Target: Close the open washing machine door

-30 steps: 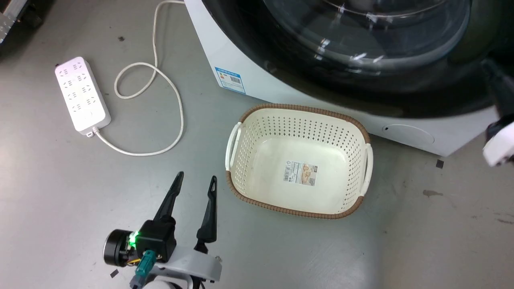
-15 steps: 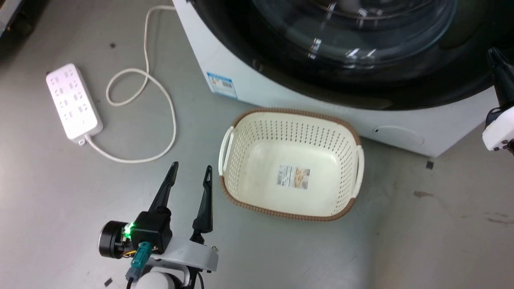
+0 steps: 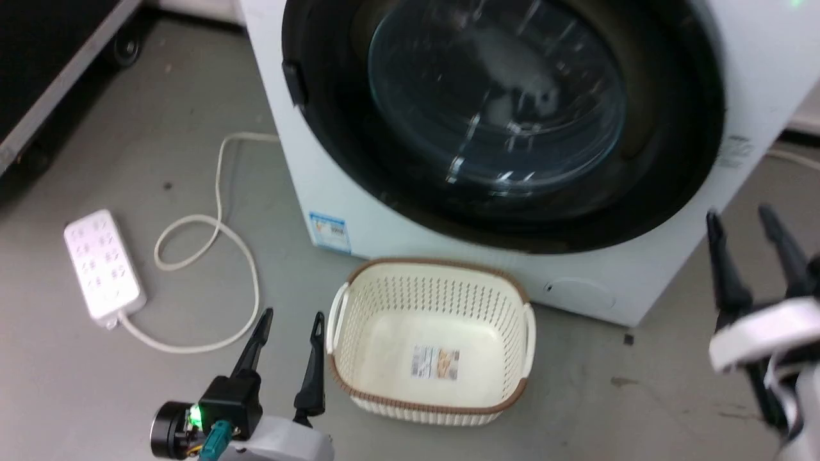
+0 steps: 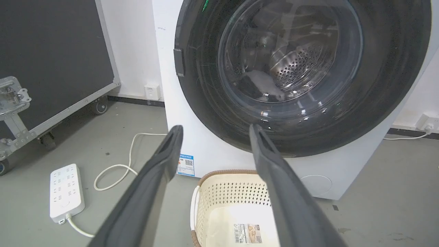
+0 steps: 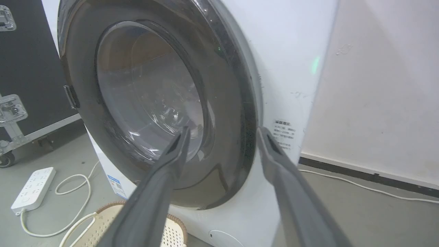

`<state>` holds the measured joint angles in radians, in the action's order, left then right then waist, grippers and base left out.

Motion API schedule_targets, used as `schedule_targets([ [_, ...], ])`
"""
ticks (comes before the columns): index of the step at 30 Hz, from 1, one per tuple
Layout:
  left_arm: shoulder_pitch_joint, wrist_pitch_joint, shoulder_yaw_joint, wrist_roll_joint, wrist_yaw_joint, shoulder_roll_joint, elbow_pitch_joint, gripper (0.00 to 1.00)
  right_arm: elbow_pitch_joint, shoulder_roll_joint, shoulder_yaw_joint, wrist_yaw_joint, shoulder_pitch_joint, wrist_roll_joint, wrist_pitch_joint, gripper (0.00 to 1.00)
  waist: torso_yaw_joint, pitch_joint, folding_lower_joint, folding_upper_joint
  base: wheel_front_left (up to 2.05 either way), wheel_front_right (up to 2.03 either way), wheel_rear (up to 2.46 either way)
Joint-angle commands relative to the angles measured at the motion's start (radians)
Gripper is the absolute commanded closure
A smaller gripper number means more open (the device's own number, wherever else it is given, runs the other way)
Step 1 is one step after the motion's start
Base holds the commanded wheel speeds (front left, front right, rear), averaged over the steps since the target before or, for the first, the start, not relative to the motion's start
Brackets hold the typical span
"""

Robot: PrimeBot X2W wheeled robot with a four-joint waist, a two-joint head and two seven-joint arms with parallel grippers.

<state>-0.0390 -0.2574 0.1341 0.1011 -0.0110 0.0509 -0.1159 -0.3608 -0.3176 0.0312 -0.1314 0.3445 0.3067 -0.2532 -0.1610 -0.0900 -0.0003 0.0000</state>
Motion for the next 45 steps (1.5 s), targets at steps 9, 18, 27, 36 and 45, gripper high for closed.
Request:
schedule_targets([
  [9, 0.066, -0.004, -0.001, -0.004, -0.022, 0.0, -0.015, 0.0, 0.255, 0.206, -0.122, 0.001, -0.32, -0.141, -0.008, 0.0, 0.074, 0.103, 0.0003, 0.0, 0.0, 0.0, 0.0],
  [18, 0.094, -0.004, -0.007, -0.019, -0.026, 0.0, -0.03, 0.0, 0.332, 0.265, -0.114, 0.001, -0.448, -0.203, -0.008, 0.0, 0.101, 0.106, 0.0003, 0.0, 0.0, 0.0, 0.0],
  [27, 0.084, 0.002, -0.01, -0.011, -0.033, -0.001, -0.028, 1.0, 0.331, 0.262, -0.11, 0.0, -0.439, -0.189, -0.004, 1.0, 0.102, 0.105, 0.0003, 0.0, 0.0, 0.0, 0.0],
  [36, 0.081, 0.018, -0.019, -0.017, -0.03, -0.001, -0.019, 1.0, 0.333, 0.262, -0.105, 0.0, -0.433, -0.197, 0.013, 1.0, 0.106, 0.104, 0.0003, 0.0, 0.0, 0.0, 0.0],
  [45, 0.078, 0.037, -0.028, -0.023, -0.027, -0.001, -0.009, 1.0, 0.335, 0.263, -0.099, 0.0, -0.426, -0.205, 0.031, 1.0, 0.11, 0.103, 0.0003, 0.0, 0.0, 0.0, 0.0],
])
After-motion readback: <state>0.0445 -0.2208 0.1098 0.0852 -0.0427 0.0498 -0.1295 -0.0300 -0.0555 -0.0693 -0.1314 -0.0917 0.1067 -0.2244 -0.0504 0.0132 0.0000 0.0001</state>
